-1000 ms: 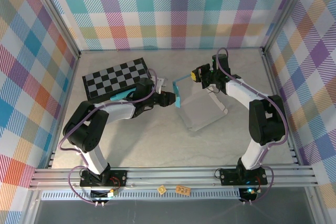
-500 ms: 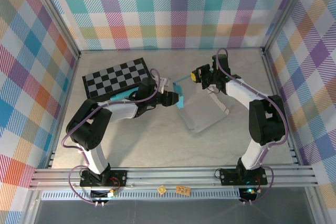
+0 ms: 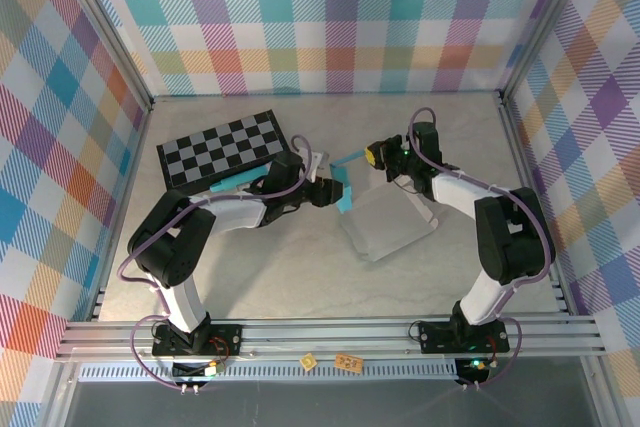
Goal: Fold the paper box
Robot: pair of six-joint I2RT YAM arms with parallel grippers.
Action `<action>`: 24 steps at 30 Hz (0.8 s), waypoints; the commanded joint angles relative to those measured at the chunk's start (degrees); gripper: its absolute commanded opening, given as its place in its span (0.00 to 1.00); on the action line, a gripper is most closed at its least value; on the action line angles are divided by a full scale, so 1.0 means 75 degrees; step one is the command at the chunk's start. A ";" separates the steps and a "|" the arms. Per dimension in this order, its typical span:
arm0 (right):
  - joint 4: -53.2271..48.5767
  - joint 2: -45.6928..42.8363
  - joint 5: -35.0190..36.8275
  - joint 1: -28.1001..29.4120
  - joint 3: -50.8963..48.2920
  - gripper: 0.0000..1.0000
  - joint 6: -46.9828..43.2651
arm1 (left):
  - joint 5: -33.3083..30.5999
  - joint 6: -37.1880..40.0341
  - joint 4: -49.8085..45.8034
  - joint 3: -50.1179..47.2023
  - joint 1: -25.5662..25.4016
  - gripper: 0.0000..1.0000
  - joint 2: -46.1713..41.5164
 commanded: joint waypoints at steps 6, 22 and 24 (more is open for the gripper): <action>0.2519 -0.0109 -0.0837 0.0047 -0.1087 0.00 -0.0512 | -0.1485 0.0414 0.0212 -0.0310 -0.0267 0.49 0.0019; 0.4520 0.1328 -0.1440 0.0051 -0.0483 0.00 -0.0107 | -0.3200 0.1106 0.0108 -0.0003 -0.0398 0.45 0.0262; 0.4616 0.1446 -0.1394 0.0050 -0.0525 0.00 -0.0063 | -0.3310 0.1096 0.0263 0.0024 -0.0399 0.45 0.0395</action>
